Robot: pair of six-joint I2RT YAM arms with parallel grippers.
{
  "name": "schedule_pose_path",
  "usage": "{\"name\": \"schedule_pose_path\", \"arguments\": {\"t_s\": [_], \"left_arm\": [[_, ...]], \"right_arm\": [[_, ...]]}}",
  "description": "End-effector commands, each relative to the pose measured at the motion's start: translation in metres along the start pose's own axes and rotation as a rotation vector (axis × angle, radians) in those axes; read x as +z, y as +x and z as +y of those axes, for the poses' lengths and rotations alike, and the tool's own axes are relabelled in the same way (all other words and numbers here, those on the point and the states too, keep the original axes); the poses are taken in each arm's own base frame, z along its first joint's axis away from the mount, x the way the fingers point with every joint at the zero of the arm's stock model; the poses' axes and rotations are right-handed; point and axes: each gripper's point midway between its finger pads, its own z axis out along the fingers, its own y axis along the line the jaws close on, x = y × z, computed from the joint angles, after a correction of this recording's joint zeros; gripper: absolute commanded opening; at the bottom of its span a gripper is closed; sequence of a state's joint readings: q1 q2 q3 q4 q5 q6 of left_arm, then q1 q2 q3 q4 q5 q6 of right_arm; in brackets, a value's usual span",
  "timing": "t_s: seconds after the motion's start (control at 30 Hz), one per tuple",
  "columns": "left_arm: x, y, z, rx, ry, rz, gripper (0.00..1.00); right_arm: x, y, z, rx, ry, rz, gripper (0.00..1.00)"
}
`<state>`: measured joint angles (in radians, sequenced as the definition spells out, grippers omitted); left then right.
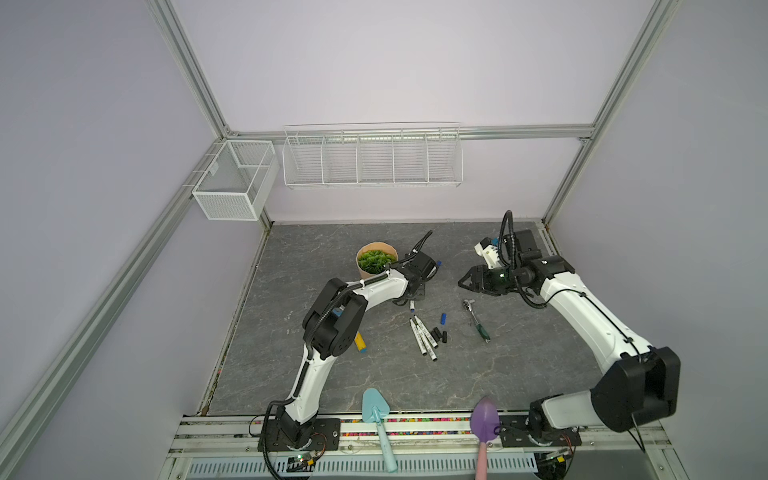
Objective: Insert the pens into the pen caps
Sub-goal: 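Lift the white marker upright with the left gripper while the right gripper approaches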
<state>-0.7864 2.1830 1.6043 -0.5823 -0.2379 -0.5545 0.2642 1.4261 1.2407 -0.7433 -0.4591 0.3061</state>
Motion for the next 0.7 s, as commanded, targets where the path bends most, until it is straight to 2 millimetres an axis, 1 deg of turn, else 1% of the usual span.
{"name": "schedule_pose_path", "arguments": {"t_s": [0.0,0.1,0.17,0.23,0.3,0.37,0.43,0.5,0.6,0.67], "left_arm": [[0.007,0.061,0.022,0.064,-0.077,0.213,0.25],[0.002,0.057,0.020,0.077,-0.070,0.203,0.13],[-0.004,0.052,0.016,0.076,-0.044,0.191,0.01],[-0.015,0.044,0.011,0.079,-0.006,0.163,0.00],[-0.032,0.031,0.004,0.089,0.040,0.118,0.00],[-0.054,0.015,-0.009,0.109,0.131,0.053,0.00],[-0.082,-0.001,-0.026,0.133,0.264,-0.043,0.00],[-0.110,-0.011,-0.043,0.161,0.406,-0.142,0.00],[-0.141,-0.020,-0.061,0.193,0.577,-0.271,0.00],[-0.153,-0.021,-0.068,0.192,0.647,-0.309,0.00]], "right_arm": [[-0.004,-0.002,0.002,-0.019,0.003,-0.017,0.52],[-0.006,-0.005,0.002,-0.017,0.002,-0.031,0.52],[-0.008,-0.007,0.004,-0.017,0.002,-0.039,0.52],[-0.012,-0.009,0.007,-0.020,-0.003,-0.051,0.53],[-0.014,-0.011,0.009,-0.019,-0.009,-0.062,0.53],[-0.015,-0.012,0.011,-0.019,-0.016,-0.070,0.53],[-0.015,-0.016,0.015,-0.018,-0.041,-0.086,0.54],[-0.013,-0.021,0.022,-0.016,-0.078,-0.098,0.55],[-0.010,-0.031,0.036,-0.029,-0.119,-0.115,0.56],[-0.006,-0.036,0.045,-0.040,-0.134,-0.118,0.56]]}}
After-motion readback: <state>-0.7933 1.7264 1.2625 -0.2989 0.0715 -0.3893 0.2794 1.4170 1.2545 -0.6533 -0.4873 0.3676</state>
